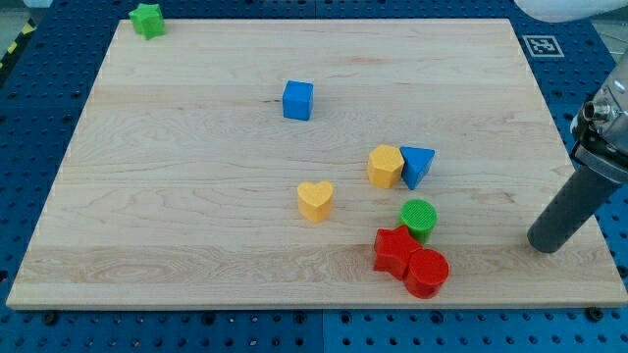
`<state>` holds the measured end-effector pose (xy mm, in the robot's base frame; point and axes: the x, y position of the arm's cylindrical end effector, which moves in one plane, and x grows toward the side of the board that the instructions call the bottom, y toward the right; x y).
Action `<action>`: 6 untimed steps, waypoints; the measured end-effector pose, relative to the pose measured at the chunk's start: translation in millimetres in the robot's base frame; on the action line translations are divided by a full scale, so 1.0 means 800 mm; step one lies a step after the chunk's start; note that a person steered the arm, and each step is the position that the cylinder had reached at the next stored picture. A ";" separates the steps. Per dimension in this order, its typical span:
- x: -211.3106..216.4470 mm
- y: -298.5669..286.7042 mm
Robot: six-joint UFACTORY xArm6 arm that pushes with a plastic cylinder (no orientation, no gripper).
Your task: Keep the green circle in between the yellow hexagon and yellow heart
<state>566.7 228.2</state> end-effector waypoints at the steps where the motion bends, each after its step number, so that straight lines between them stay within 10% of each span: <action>1: 0.013 -0.015; 6: -0.043 -0.169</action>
<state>532.3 93.2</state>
